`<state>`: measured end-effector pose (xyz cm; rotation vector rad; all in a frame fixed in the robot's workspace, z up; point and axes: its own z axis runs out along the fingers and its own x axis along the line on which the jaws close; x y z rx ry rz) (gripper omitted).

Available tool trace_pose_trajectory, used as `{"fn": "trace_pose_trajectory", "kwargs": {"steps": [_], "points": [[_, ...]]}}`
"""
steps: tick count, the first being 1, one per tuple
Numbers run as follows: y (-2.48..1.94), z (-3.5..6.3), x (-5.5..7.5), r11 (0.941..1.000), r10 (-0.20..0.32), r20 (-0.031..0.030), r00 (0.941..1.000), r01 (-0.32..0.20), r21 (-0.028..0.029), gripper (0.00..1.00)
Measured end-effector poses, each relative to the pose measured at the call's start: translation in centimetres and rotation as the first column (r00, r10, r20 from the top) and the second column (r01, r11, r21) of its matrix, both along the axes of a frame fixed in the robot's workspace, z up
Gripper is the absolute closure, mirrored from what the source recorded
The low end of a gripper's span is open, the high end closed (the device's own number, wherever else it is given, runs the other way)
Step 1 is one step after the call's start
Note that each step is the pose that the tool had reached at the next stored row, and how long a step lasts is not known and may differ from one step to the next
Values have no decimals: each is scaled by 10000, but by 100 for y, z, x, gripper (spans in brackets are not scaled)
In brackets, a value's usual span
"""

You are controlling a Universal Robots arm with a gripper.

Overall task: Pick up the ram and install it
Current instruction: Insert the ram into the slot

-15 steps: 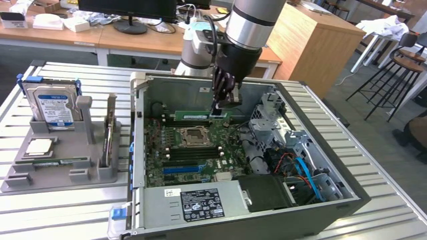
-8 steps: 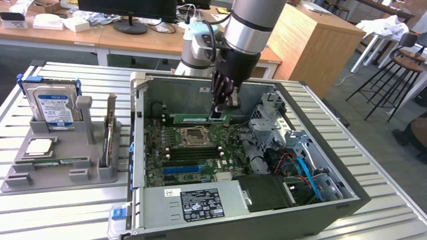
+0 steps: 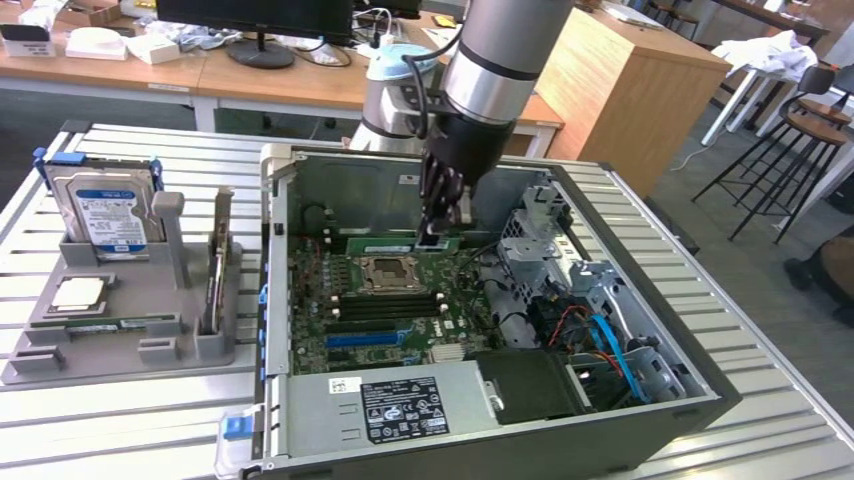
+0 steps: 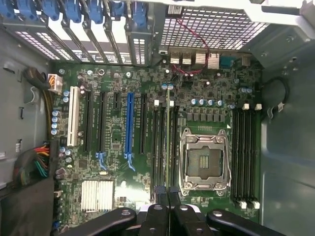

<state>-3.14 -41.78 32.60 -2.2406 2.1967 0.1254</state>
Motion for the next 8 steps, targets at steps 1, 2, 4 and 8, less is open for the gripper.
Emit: {"fn": "trace_pose_trajectory", "kwargs": {"steps": [1,2,4,8], "points": [[0,-20,0,10000,0,1,10000,0,1,88],[0,-36,0,10000,0,1,10000,0,2,88],[0,-50,0,10000,1,0,10000,-1,1,88],[-1,-51,0,10000,0,0,10000,0,0,88]]}}
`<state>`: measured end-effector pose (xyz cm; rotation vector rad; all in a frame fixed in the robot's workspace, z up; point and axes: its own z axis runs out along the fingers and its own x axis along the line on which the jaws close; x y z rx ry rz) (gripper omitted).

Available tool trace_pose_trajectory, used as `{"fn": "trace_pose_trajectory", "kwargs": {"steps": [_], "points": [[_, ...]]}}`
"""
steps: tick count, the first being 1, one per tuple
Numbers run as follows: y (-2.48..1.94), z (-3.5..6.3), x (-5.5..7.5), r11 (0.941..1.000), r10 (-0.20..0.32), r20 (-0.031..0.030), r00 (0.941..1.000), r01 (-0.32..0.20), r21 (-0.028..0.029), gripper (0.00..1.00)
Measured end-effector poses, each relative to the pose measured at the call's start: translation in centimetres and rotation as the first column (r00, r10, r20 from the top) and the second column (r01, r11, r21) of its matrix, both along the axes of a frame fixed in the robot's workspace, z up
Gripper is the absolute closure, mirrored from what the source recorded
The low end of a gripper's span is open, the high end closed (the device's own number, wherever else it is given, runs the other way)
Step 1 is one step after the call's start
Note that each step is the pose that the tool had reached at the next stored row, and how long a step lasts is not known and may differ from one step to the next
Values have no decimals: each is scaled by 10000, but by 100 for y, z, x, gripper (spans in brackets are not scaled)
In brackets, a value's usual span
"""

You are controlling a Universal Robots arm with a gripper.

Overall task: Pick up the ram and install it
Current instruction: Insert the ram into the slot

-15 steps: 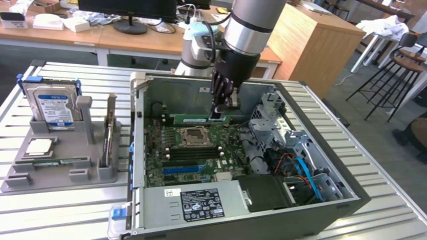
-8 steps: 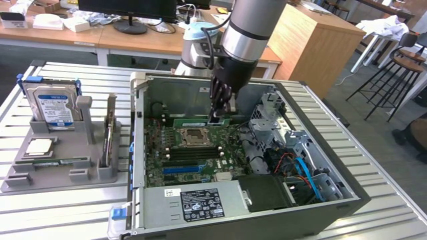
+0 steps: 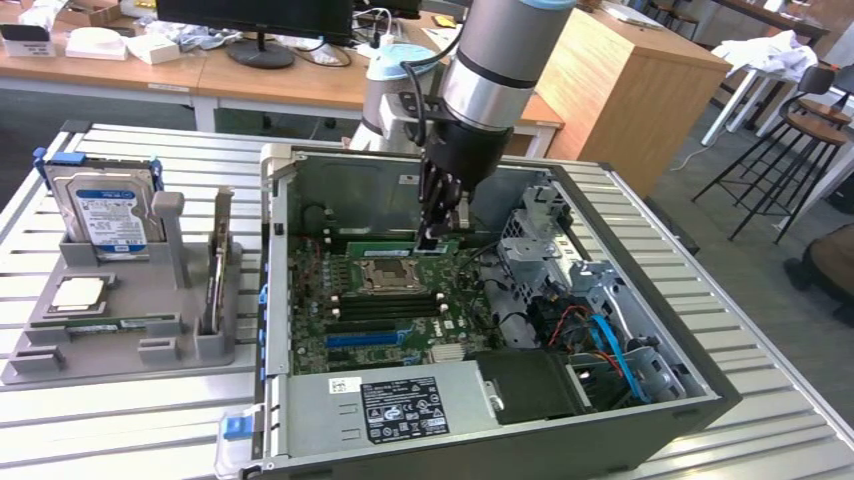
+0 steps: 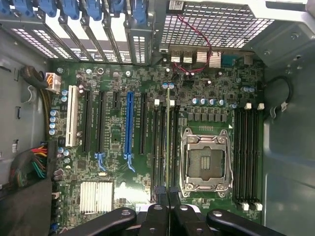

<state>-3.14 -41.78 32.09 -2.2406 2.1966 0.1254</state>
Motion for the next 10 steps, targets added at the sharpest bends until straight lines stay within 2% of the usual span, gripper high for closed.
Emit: {"fn": "trace_pose_trajectory", "kwargs": {"steps": [10], "points": [[-10,-123,0,10000,0,4,10000,0,1,88]]}}
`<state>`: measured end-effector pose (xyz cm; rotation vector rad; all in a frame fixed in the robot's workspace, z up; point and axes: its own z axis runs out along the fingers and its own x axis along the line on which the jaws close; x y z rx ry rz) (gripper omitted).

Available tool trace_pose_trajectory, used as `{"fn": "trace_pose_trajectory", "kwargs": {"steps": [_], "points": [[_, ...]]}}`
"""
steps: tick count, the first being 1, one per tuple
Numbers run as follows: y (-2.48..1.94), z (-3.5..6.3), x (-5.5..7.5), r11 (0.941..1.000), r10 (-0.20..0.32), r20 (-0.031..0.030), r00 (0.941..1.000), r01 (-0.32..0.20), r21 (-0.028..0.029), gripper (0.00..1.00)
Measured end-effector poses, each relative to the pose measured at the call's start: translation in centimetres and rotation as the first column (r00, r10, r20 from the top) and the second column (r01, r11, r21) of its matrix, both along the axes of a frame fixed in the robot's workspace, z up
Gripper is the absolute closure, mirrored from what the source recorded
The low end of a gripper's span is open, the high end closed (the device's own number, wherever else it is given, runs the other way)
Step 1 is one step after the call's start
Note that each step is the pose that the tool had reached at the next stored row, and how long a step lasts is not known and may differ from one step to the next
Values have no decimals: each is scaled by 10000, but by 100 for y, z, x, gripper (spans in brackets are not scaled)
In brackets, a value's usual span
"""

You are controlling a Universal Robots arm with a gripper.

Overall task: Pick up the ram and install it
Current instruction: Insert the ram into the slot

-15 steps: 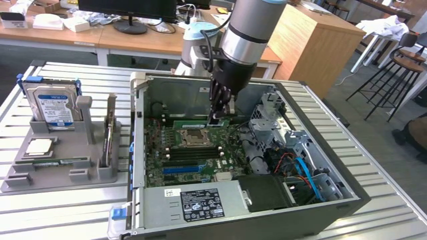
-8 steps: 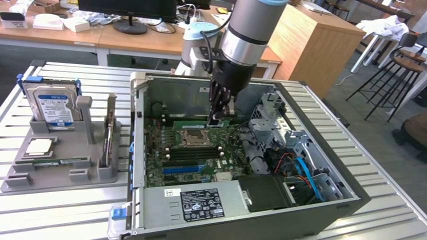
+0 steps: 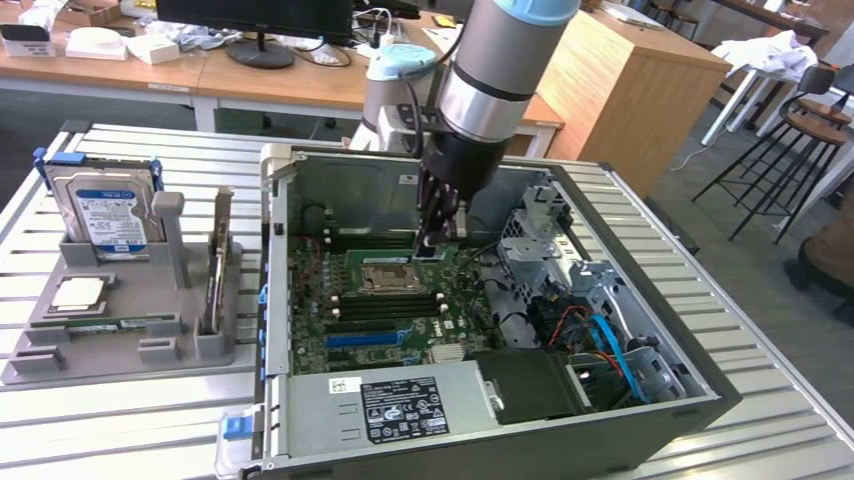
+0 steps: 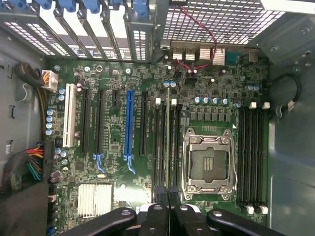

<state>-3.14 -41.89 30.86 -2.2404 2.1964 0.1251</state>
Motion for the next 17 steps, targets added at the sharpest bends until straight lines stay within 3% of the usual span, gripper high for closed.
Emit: {"fn": "trace_pose_trajectory", "kwargs": {"steps": [17], "points": [[-17,-207,-1,10000,0,2,10000,0,0,88]]}}
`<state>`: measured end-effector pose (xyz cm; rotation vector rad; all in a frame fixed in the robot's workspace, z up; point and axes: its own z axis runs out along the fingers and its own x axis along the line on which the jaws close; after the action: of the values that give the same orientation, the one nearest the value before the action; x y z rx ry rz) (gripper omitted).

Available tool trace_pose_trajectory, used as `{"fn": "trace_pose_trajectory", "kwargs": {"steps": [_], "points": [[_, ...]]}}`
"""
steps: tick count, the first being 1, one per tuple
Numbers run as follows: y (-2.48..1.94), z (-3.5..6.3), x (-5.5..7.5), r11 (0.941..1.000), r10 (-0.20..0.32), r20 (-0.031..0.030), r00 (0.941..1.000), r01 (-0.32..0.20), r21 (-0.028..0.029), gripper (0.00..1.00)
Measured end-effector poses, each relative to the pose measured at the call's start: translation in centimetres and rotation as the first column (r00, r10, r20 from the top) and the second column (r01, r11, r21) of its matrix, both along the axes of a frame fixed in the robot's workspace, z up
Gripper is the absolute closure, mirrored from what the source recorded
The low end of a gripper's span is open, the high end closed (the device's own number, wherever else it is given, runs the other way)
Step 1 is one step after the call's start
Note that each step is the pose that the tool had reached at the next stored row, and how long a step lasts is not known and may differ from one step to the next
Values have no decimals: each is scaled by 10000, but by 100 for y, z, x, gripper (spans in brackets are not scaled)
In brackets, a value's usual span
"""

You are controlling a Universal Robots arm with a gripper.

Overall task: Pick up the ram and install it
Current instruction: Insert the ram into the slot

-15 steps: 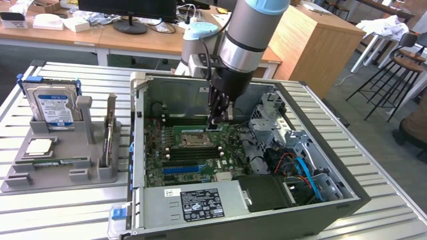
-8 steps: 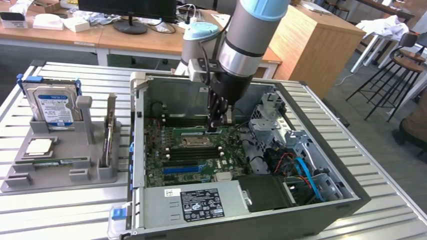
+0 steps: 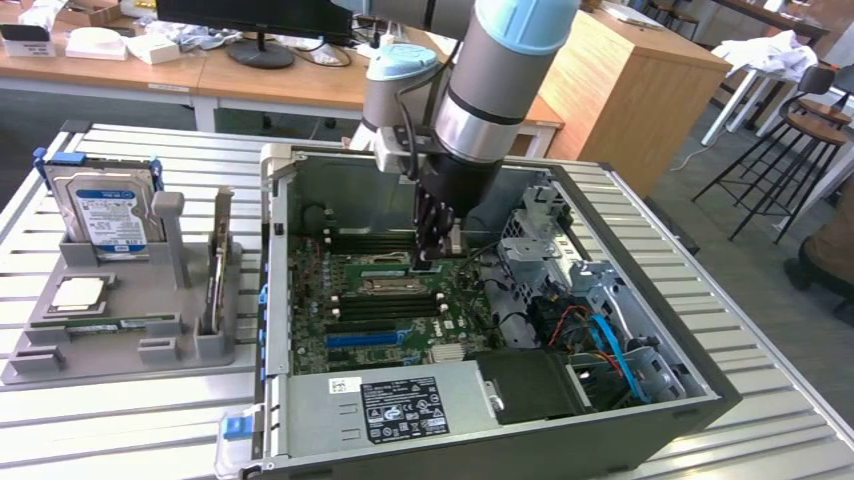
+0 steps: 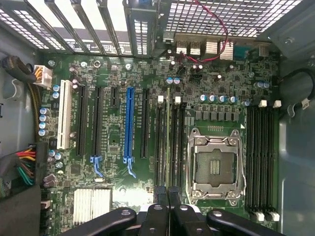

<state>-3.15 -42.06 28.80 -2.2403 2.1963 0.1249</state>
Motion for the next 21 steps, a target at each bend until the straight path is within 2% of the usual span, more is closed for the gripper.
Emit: {"fn": "trace_pose_trajectory", "kwargs": {"steps": [21], "points": [[0,-26,26,10000,-86,0,10000,86,0,88]]}}
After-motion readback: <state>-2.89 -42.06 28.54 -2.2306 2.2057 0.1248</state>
